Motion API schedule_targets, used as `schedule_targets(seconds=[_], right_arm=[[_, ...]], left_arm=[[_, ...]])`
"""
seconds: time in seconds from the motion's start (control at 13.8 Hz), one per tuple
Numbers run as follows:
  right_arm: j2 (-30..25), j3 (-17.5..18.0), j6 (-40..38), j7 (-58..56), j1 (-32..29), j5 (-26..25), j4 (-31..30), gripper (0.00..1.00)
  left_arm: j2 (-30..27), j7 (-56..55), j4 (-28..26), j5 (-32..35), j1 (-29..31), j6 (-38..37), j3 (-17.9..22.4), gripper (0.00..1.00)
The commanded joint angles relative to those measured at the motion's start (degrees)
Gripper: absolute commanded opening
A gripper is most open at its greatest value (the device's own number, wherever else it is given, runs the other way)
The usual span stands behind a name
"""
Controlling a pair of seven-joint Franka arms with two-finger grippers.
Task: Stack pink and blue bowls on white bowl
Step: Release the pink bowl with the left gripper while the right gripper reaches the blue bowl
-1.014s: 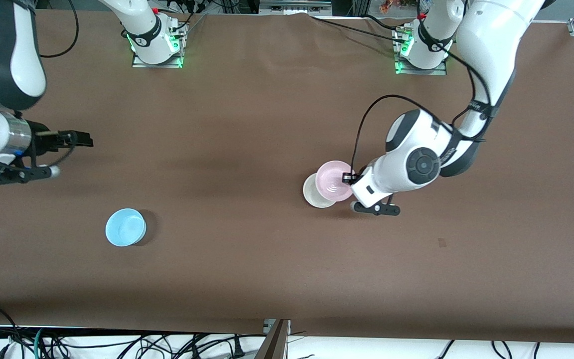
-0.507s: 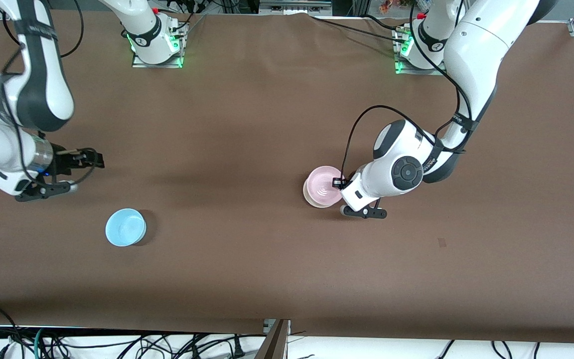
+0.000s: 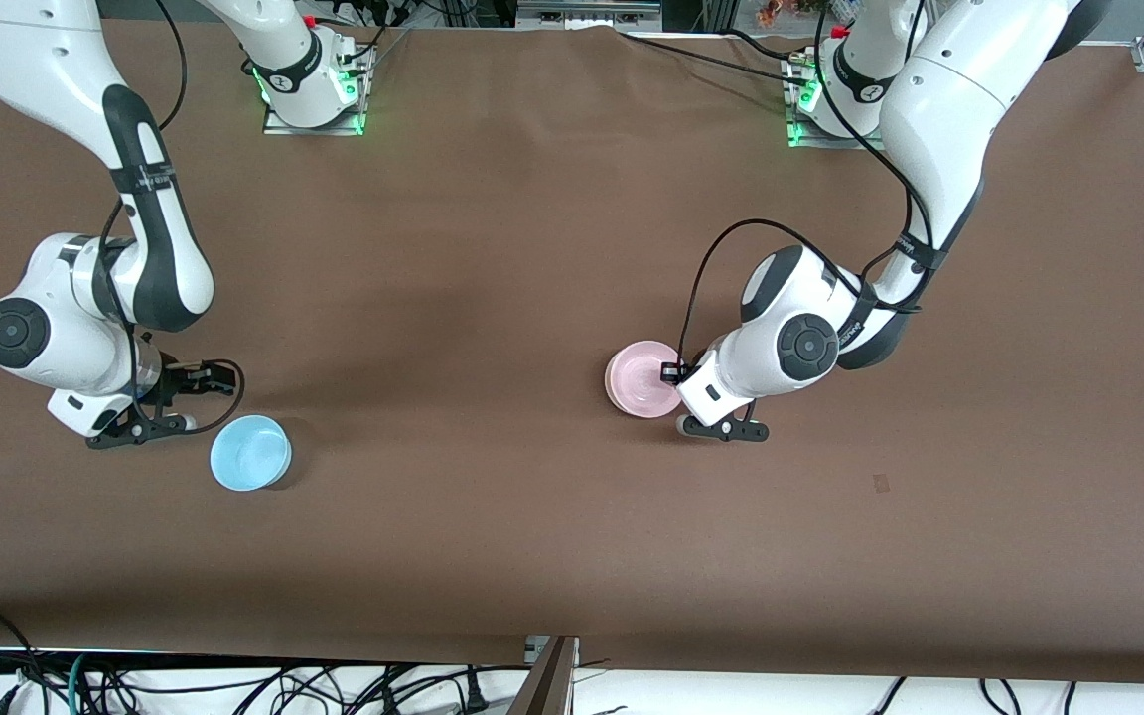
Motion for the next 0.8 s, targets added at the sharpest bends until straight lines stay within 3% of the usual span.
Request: schedule_targets(seconds=[0.0,0.14,0.51,0.58,0.65,0.72], right_arm=[[3.25,0.21,4.18,-0.26,-0.44,2.89,3.49,1.00],[5.63,0.12,4.72,-0.17,-0.62,8.51,6.57,1.00],[9.59,0.12,6.57,-0.17,-0.97,12.48,9.39,0.91],[10.20,0.21,6.74,-0.08,-0.80,12.58,9.39,0.91],[10.82,0.29,7.09,-0.08,-0.45,12.58,9.39,0.91],[11.26,0.30,7.96,-0.08,-0.27,12.58,9.31,0.84]], left_arm=[[0.12,0.16,0.28,0.93,-1.04,0.61,0.34,0.00],[0.65,0.16,0.28,0.93,-1.40,0.61,0.43,0.00],[0.74,-0.10,0.28,1.02,-1.40,0.43,0.34,0.00],[0.65,-0.45,0.28,1.02,-1.31,0.26,0.34,0.63],[0.39,-0.45,0.19,0.93,-1.05,-0.09,0.26,1.00],[-0.05,-0.54,0.19,0.93,-0.61,-0.44,0.26,1.00]])
